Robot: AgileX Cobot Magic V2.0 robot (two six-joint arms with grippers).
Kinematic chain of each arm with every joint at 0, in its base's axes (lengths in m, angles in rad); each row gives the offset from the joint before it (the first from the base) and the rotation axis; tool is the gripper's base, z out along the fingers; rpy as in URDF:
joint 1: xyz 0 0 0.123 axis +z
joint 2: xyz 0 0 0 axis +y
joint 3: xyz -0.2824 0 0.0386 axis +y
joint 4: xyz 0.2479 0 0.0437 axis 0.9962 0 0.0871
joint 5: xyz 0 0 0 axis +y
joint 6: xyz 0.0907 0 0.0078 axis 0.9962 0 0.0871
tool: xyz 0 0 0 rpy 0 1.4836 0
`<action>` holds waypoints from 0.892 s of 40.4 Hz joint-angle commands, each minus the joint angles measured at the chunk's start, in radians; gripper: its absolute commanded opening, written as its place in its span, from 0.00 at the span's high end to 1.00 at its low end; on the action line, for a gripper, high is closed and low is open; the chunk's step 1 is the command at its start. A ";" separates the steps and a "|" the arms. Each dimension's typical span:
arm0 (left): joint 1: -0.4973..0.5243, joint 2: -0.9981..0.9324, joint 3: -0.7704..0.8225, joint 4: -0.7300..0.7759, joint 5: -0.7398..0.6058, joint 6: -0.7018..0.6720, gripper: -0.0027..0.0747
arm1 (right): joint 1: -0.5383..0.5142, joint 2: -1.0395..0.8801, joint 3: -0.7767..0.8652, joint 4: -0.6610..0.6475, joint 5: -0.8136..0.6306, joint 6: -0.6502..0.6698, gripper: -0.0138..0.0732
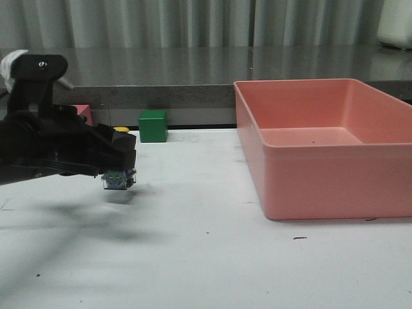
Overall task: Place and stand button with both arms
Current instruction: 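Lift the button with the left gripper and rotate it upright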
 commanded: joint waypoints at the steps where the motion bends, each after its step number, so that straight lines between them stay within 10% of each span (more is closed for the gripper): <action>1: -0.001 -0.037 -0.010 -0.007 -0.141 -0.003 0.77 | -0.005 0.008 -0.027 -0.014 -0.083 -0.007 0.91; 36: -0.001 0.031 -0.007 -0.012 -0.228 -0.003 0.76 | -0.005 0.008 -0.027 -0.014 -0.083 -0.007 0.91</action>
